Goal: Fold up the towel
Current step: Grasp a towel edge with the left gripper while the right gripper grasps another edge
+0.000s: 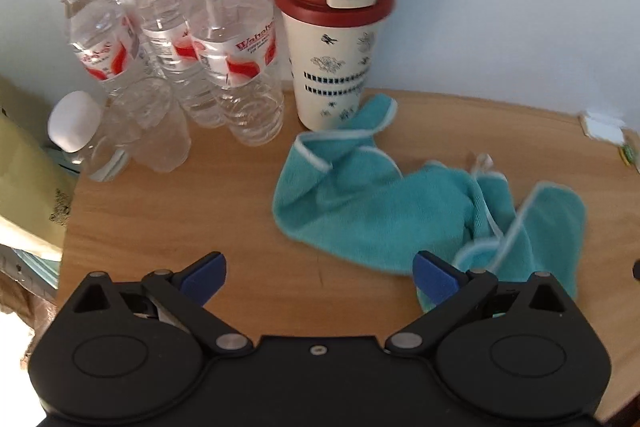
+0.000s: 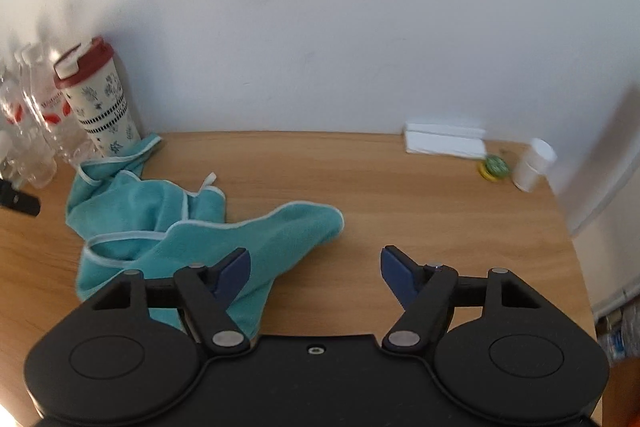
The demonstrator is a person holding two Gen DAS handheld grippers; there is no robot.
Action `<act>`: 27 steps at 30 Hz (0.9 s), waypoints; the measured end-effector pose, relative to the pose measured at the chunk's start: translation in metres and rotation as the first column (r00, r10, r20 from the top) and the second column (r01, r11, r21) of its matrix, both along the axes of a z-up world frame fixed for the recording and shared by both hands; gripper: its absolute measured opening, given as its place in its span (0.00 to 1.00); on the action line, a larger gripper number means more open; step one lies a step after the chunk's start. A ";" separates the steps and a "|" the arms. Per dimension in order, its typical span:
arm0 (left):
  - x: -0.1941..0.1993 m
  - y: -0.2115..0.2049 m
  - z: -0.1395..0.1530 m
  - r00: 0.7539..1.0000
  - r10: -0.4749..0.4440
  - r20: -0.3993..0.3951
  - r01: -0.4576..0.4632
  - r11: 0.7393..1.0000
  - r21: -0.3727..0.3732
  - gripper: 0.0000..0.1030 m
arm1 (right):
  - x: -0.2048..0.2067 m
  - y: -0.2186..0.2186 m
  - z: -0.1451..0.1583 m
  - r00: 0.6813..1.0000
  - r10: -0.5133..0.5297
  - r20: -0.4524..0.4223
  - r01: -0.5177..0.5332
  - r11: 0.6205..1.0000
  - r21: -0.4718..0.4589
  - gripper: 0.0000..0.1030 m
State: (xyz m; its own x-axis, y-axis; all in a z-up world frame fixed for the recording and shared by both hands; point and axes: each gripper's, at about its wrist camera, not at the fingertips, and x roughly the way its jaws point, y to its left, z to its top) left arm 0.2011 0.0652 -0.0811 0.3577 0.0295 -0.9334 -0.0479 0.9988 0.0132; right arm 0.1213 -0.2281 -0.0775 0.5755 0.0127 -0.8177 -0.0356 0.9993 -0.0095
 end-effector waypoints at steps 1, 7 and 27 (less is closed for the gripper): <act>0.005 0.001 -0.005 1.000 0.012 -0.002 -0.012 1.000 -0.002 0.99 | 0.014 -0.003 -0.008 1.000 0.019 -0.017 -0.019 1.000 -0.002 0.75; 0.033 0.008 -0.041 0.999 0.044 0.014 -0.045 0.998 0.037 0.99 | 0.060 -0.013 -0.042 0.994 0.082 -0.078 -0.080 0.996 0.030 0.75; 0.074 0.004 -0.101 0.999 0.022 -0.033 -0.021 0.999 0.026 0.73 | 0.141 -0.002 -0.109 0.913 0.278 -0.299 -0.257 0.960 0.109 0.65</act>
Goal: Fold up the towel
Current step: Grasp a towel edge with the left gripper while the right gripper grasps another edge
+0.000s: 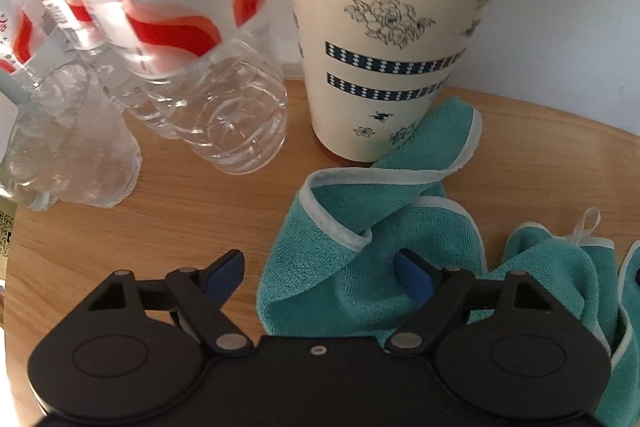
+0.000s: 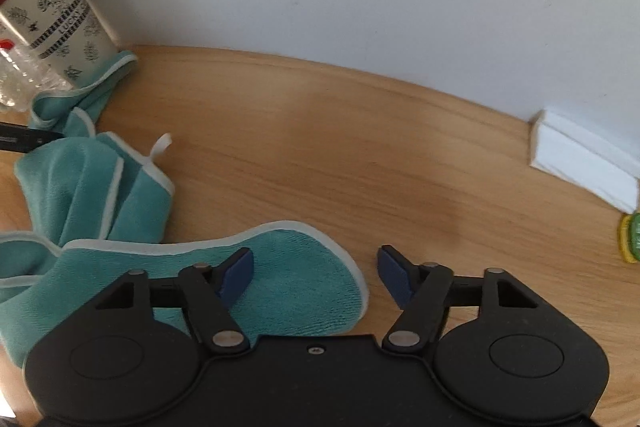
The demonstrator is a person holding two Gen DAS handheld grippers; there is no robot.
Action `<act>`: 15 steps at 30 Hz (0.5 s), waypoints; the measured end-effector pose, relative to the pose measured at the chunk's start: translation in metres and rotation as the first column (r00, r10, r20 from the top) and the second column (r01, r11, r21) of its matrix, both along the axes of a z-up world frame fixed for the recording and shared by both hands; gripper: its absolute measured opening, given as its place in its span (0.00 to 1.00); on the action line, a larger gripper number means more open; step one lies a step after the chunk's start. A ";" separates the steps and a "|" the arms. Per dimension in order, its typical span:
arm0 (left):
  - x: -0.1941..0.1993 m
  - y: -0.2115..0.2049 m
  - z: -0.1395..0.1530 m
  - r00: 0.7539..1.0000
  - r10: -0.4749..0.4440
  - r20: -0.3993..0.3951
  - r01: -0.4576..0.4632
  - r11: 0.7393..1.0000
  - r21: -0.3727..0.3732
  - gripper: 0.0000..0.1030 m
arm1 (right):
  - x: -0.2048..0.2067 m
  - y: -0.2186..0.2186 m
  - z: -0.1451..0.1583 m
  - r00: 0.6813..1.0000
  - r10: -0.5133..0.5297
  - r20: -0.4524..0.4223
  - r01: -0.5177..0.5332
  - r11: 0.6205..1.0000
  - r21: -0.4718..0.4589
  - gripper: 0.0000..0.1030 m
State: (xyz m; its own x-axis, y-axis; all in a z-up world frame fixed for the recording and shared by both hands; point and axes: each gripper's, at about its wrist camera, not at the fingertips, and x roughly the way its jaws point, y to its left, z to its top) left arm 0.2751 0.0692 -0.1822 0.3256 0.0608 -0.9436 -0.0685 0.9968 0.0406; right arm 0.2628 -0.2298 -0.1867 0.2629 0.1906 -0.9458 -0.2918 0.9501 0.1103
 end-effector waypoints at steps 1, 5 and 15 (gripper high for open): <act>0.001 0.000 -0.001 1.000 -0.001 -0.005 0.001 1.000 -0.013 0.68 | -0.001 0.001 0.000 1.000 0.012 0.001 -0.012 1.000 -0.007 0.61; 0.000 -0.002 0.000 1.000 -0.008 -0.005 0.007 0.999 -0.032 0.53 | -0.001 0.008 0.001 0.998 0.070 0.001 -0.070 0.997 -0.029 0.21; -0.015 -0.008 0.010 0.998 -0.047 0.035 0.047 0.999 -0.013 0.16 | -0.008 -0.018 0.035 0.997 -0.046 0.063 0.042 0.997 0.068 0.06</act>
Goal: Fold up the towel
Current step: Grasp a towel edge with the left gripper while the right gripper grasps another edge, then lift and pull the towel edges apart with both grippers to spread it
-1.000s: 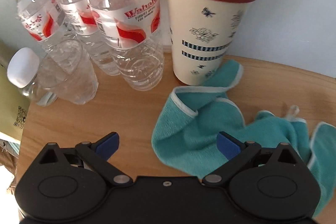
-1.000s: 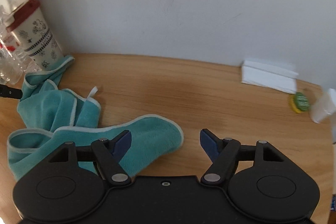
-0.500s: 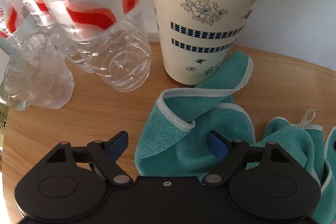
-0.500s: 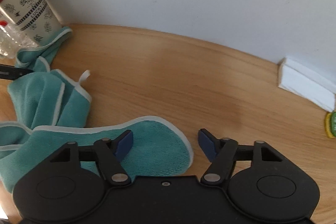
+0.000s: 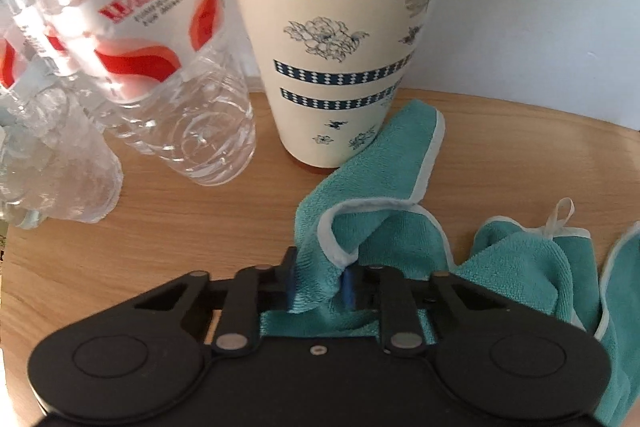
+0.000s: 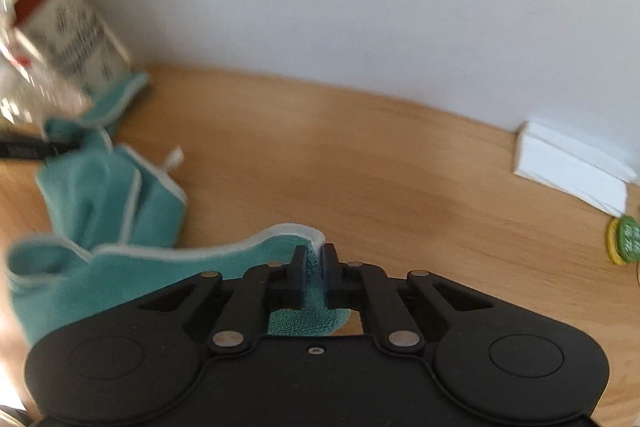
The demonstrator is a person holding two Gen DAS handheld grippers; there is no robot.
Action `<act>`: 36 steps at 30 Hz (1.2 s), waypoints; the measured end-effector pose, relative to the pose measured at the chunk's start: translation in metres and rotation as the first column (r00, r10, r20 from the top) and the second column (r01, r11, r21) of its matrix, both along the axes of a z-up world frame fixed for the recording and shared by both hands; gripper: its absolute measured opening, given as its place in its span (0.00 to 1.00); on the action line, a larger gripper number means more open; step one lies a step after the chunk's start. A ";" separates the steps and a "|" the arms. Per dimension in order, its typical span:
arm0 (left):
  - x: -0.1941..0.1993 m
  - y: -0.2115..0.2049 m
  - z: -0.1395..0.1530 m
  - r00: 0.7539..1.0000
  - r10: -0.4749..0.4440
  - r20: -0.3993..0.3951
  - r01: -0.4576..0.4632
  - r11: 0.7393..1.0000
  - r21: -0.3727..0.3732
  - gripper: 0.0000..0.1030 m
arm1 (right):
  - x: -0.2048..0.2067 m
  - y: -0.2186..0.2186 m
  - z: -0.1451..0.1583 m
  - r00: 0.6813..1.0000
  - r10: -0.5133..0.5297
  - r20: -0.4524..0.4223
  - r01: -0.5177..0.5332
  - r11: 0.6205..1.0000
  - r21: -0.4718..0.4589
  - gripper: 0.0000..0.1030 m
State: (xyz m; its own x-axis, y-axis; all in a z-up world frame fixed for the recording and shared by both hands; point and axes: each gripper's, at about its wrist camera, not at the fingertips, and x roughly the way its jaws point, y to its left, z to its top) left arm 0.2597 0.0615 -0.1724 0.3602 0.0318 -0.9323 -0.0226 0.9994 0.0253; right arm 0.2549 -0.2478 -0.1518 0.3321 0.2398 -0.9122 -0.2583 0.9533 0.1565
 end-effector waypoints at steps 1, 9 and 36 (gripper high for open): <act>-0.003 0.003 0.003 1.000 0.006 0.010 -0.006 1.000 -0.003 0.16 | -0.003 -0.004 0.010 0.999 -0.021 0.029 0.021 1.000 0.018 0.06; -0.034 0.024 0.024 0.997 0.044 0.069 -0.043 0.999 -0.019 0.16 | -0.031 -0.021 0.076 0.971 -0.117 0.209 0.104 0.992 0.071 0.05; -0.185 0.167 0.038 0.986 0.166 -0.012 -0.165 0.985 0.044 0.16 | -0.214 -0.076 0.039 0.871 -0.464 0.164 0.486 0.861 -0.149 0.05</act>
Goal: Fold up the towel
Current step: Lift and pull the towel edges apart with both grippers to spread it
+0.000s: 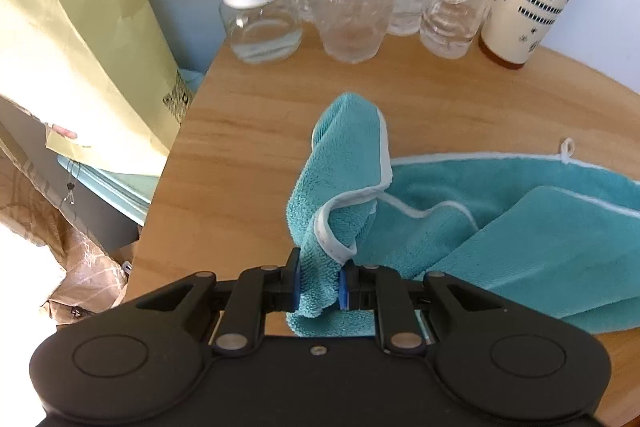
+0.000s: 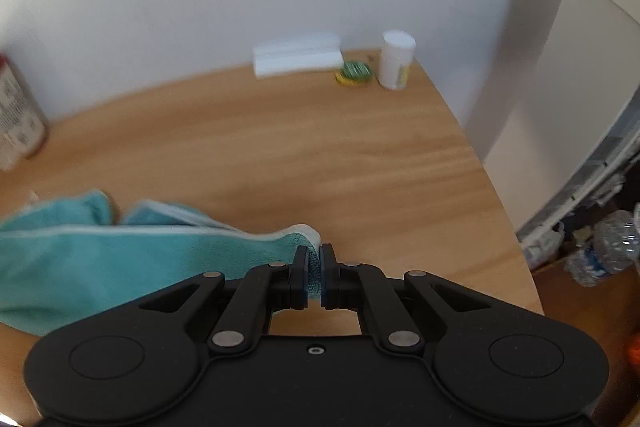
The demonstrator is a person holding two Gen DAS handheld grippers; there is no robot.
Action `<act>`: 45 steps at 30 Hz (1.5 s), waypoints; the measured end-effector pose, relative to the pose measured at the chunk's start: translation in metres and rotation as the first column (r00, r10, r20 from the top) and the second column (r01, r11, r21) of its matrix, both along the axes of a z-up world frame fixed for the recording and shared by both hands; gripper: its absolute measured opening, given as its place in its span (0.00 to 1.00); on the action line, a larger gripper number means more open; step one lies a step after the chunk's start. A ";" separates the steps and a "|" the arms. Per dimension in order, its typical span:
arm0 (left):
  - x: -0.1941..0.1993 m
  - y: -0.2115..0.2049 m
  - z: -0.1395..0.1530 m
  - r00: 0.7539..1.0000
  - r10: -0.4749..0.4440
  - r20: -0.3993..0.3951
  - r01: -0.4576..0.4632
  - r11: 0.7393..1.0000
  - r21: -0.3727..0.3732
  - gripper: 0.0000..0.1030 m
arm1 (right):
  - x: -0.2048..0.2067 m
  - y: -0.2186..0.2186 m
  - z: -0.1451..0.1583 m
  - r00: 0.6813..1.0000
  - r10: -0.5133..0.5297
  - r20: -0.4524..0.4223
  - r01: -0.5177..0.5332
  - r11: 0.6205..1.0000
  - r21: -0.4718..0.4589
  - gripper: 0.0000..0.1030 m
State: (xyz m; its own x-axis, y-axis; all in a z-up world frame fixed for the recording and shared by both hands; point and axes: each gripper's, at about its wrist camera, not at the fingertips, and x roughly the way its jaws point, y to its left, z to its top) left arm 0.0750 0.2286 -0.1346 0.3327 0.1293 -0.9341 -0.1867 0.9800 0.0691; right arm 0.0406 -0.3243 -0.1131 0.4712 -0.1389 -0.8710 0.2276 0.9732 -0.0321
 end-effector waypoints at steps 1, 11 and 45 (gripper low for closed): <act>-0.003 0.001 -0.001 1.000 0.000 -0.003 0.000 1.000 -0.001 0.16 | -0.001 0.000 -0.005 1.000 -0.002 -0.008 0.002 1.000 -0.007 0.05; -0.007 0.007 -0.011 0.999 0.002 -0.044 -0.003 1.000 -0.004 0.25 | -0.012 0.011 -0.018 0.998 0.058 -0.028 -0.060 0.996 -0.072 0.14; 0.011 0.009 0.009 0.998 -0.042 -0.052 0.045 0.998 0.047 0.48 | 0.029 0.002 -0.037 0.912 0.357 -0.202 -0.365 0.931 -0.004 0.09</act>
State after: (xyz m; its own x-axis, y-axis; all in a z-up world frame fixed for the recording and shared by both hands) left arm 0.0862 0.2374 -0.1261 0.2912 0.1607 -0.9431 -0.1390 0.9824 0.1245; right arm 0.0701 -0.3223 -0.1504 0.3183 -0.0284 -0.9476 -0.1541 0.9847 -0.0812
